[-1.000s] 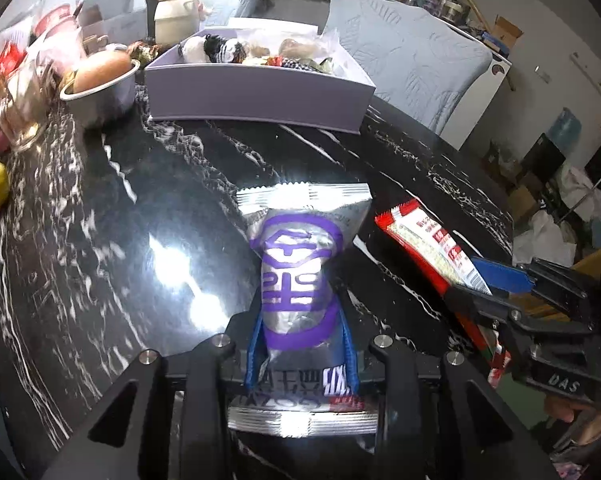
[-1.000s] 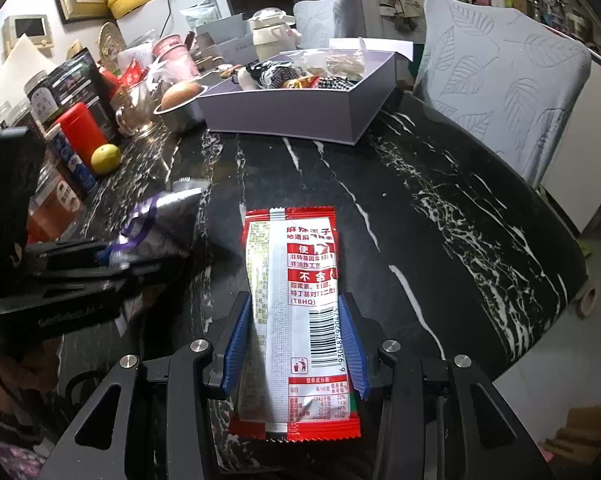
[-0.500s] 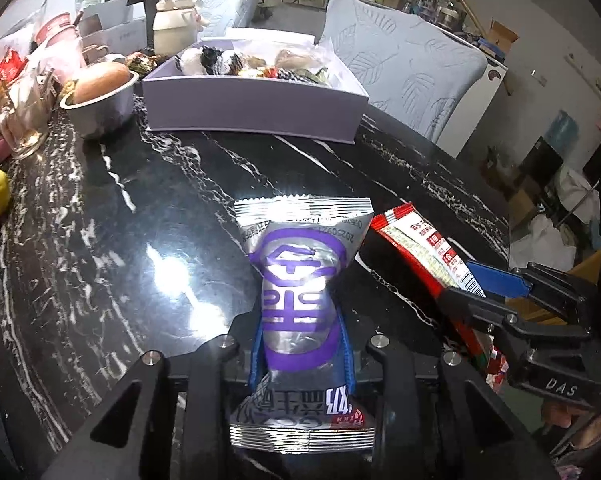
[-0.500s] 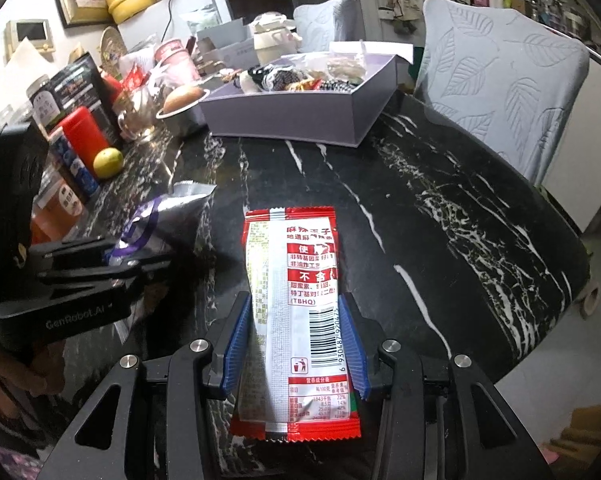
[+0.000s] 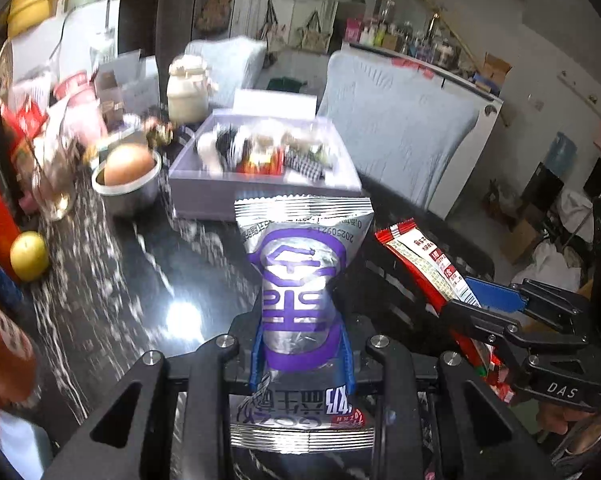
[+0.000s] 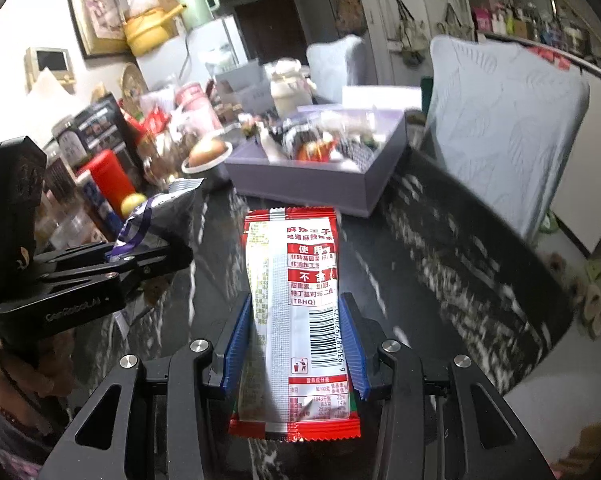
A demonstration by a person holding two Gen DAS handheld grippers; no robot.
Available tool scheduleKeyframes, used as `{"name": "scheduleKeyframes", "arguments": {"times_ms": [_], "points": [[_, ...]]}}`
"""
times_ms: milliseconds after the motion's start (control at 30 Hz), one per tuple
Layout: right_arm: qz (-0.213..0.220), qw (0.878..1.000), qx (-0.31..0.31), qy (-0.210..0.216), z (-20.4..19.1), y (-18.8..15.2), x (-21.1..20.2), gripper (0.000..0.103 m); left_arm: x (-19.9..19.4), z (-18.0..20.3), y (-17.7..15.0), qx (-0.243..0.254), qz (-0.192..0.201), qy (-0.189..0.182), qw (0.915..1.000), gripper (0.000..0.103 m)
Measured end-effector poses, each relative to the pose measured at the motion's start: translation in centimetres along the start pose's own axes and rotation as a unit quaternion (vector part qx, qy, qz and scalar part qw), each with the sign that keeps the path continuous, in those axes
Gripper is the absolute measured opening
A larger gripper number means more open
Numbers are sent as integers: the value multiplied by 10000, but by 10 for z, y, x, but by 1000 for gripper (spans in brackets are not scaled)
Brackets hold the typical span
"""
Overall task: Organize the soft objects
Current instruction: 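Lift both packets with both tools and carry them over the open box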
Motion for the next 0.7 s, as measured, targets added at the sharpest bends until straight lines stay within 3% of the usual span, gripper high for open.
{"name": "scheduleKeyframes", "arguments": {"times_ms": [700], "points": [[837, 9961, -286, -3, 16, 111, -8, 42, 6, 1, 118, 165, 886, 40, 9959, 29]]}}
Point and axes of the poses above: each gripper's, at about its wrist camera, not at the fingertips, and x roughly the way its jaws point, z to its right, y to its top, the point moved 4 cm from there along x, roughly the way its jaws point, and after that the axes turned 1 degree about -z, right-handed, at the moved point
